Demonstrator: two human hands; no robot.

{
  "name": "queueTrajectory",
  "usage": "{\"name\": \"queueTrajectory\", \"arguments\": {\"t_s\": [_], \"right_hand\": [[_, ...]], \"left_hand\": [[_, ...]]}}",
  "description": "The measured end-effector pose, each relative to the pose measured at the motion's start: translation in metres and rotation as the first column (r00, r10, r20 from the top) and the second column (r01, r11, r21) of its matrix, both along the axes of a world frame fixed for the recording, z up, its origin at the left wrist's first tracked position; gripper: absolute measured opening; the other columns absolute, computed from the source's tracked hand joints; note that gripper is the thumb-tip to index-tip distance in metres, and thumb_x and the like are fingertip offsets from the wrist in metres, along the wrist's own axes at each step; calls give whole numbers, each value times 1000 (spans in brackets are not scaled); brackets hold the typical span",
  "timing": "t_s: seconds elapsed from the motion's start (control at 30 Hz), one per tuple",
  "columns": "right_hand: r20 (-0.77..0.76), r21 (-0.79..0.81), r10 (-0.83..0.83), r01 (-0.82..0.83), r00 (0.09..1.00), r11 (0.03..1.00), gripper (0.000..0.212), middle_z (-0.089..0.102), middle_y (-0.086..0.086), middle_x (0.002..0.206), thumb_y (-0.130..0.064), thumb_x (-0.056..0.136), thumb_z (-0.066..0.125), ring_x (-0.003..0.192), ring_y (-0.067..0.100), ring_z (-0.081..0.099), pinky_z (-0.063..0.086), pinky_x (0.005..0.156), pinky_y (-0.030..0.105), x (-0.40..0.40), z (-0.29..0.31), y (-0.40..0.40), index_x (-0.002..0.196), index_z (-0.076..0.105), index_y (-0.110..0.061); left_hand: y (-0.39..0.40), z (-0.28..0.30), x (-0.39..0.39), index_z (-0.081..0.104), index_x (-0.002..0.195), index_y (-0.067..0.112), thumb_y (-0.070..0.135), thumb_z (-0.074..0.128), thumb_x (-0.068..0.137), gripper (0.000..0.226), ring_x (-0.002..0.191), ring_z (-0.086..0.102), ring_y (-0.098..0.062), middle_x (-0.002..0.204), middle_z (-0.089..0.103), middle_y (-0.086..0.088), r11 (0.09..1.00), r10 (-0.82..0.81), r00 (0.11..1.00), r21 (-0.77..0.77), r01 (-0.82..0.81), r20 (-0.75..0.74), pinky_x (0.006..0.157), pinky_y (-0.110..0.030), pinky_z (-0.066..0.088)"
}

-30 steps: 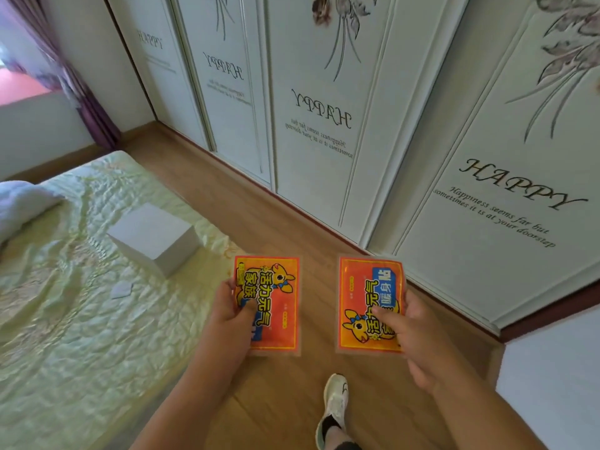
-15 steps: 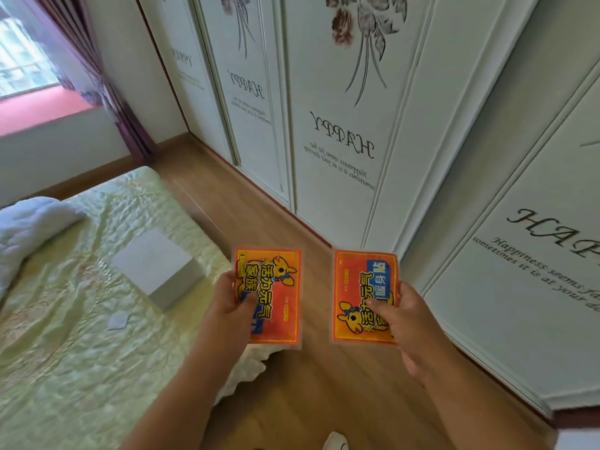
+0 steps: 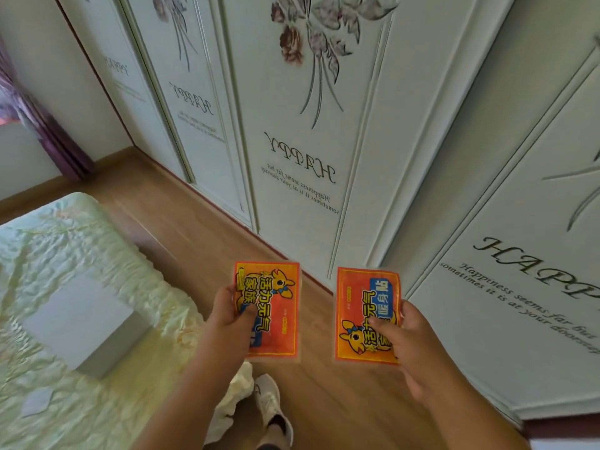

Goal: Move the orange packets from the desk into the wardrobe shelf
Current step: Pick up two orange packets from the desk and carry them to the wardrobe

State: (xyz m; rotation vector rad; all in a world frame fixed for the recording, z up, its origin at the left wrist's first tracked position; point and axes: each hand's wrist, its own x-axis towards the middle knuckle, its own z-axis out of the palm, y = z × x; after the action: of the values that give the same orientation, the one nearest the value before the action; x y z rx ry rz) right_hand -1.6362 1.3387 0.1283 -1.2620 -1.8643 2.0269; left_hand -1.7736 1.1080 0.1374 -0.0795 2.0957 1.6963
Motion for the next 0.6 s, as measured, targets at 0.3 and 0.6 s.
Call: {"name": "queueTrajectory", "arguments": {"t_s": [0.3,0.6], "right_hand": [[50,87,-9,5,999,996,24,82,-3,98,-12,98,69,93,22,79,60,92,49,-131,11,35,117,66,-26],[-4,101,105,-104,994,990,20,81,-9,90,-12,100,67,81,11,79,57,70,31,-298,23,26,115,64,-25]], "left_hand": [[47,-8,-140,56,117,25,11,50,104,20,91,74,-17,104,74,0,996,-64,998,61,64,3,73,-36,58],[39,4,-288,54,118,27,15,50,104,18,90,73,-11,103,73,7,999,-42,997,23,43,-57,71,-29,55]]}}
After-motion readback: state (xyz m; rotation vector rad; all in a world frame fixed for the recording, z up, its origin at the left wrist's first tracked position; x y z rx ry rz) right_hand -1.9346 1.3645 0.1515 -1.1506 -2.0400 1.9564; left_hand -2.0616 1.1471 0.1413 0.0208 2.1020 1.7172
